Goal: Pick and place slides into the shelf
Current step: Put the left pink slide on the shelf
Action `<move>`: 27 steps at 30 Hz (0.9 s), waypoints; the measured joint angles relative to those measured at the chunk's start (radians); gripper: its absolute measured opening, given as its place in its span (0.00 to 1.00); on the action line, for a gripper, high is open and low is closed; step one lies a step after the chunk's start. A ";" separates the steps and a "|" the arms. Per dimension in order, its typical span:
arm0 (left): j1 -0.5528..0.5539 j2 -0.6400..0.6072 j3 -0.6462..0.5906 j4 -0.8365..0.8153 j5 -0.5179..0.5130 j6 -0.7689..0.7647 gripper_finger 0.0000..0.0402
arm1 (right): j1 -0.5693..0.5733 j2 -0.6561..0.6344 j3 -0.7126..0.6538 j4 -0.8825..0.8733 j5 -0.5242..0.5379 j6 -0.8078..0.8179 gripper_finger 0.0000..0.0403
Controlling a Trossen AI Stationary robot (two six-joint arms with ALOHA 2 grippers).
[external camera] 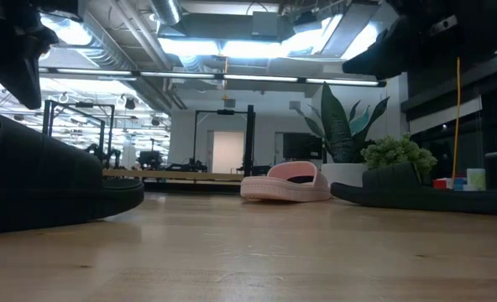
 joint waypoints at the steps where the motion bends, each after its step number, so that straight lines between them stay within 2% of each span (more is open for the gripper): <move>1: 0.002 0.000 0.000 0.003 0.000 0.000 0.00 | 0.000 0.003 0.000 0.000 0.000 0.000 0.02; 23: 0.024 0.000 0.000 0.002 -0.059 0.054 0.00 | 0.000 0.012 0.000 -0.001 0.000 0.005 0.04; 27: 0.024 0.000 0.000 0.002 -0.063 0.053 0.06 | 0.000 0.012 0.000 -0.001 -0.001 0.006 0.04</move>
